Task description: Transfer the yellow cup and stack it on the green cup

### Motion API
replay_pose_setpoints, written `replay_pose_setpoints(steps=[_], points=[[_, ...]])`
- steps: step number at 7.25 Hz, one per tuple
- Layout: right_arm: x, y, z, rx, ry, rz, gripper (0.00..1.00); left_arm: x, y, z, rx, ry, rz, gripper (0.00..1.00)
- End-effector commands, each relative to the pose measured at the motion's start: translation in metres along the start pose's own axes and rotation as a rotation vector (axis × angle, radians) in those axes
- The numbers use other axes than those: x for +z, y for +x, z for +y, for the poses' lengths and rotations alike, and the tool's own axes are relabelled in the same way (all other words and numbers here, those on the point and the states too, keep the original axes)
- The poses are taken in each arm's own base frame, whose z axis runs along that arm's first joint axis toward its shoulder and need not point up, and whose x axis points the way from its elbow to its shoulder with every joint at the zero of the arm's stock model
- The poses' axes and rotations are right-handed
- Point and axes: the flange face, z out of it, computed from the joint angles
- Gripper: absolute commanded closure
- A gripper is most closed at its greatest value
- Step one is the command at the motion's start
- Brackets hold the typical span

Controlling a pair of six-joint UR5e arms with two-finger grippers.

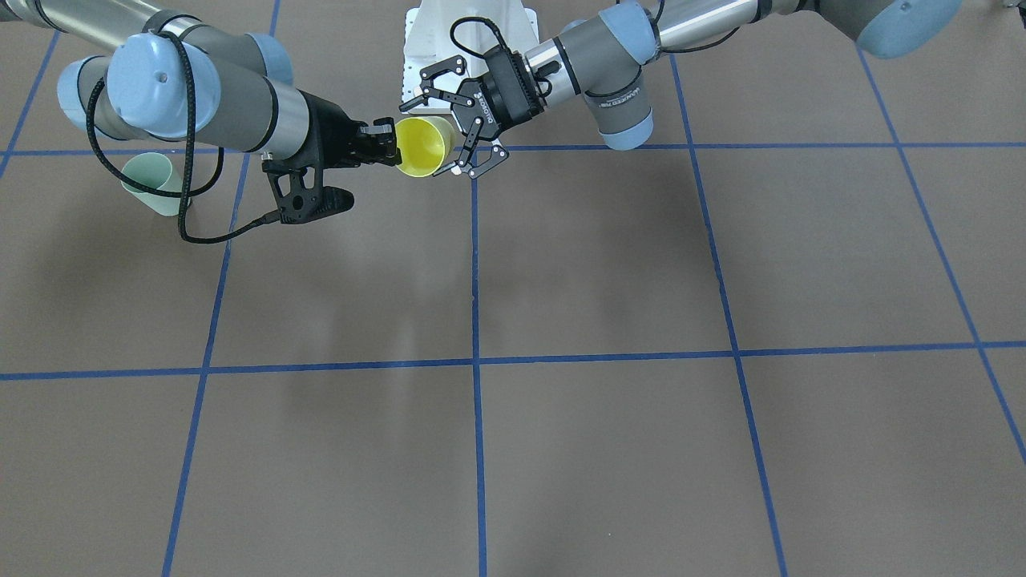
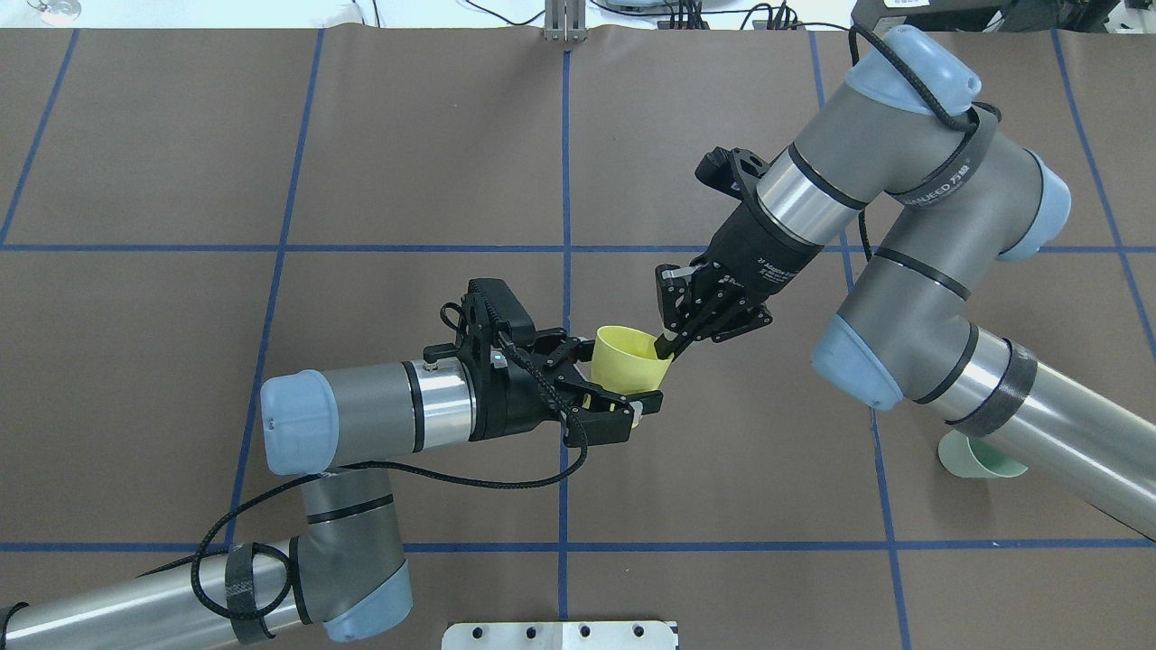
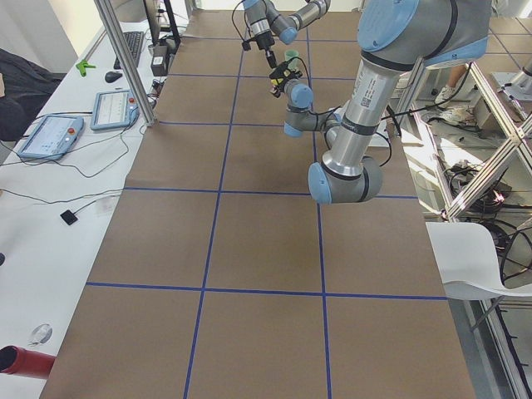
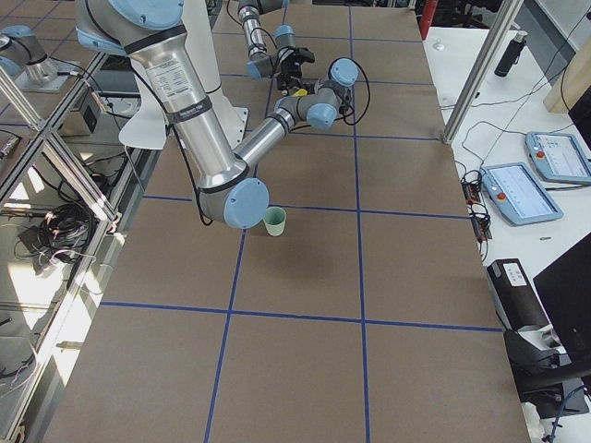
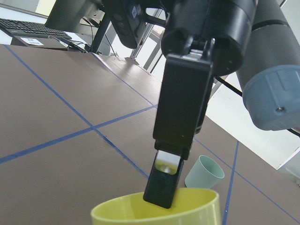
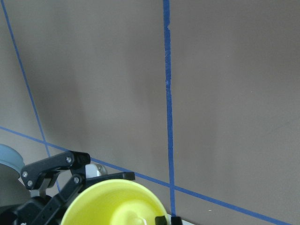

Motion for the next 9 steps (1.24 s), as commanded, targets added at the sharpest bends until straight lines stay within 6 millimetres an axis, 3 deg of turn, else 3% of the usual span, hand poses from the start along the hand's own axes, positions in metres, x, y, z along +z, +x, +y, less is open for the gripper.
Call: replay_pose_setpoints(steps=[1, 2, 3, 4, 6, 8, 9], points=[[-0.022, 0.016, -0.007, 0.010, 0.127, 0.027, 1.00, -0.001, 0.001, -0.003, -0.024, 0.001, -0.003, 0.00], [-0.045, 0.027, -0.011, 0.014, 0.218, 0.039, 1.00, -0.002, -0.003, -0.007, -0.024, 0.006, -0.010, 0.00], [-0.064, 0.030, -0.015, 0.010, 0.317, 0.053, 1.00, -0.013, -0.022, -0.006, -0.021, 0.000, -0.044, 0.00], [-0.082, 0.025, -0.011, -0.033, 0.446, 0.072, 1.00, -0.028, -0.050, -0.011, -0.020, -0.005, -0.106, 0.00], [-0.122, 0.021, 0.007, -0.111, 0.624, 0.088, 1.00, -0.079, -0.120, -0.041, -0.009, -0.029, -0.301, 0.00], [-0.175, 0.040, 0.022, -0.155, 0.745, 0.115, 1.00, -0.115, -0.134, -0.082, -0.035, -0.132, -0.546, 0.00], [-0.183, 0.064, 0.039, -0.191, 0.775, 0.163, 1.00, -0.131, -0.128, -0.108, -0.061, -0.196, -0.648, 0.00]])
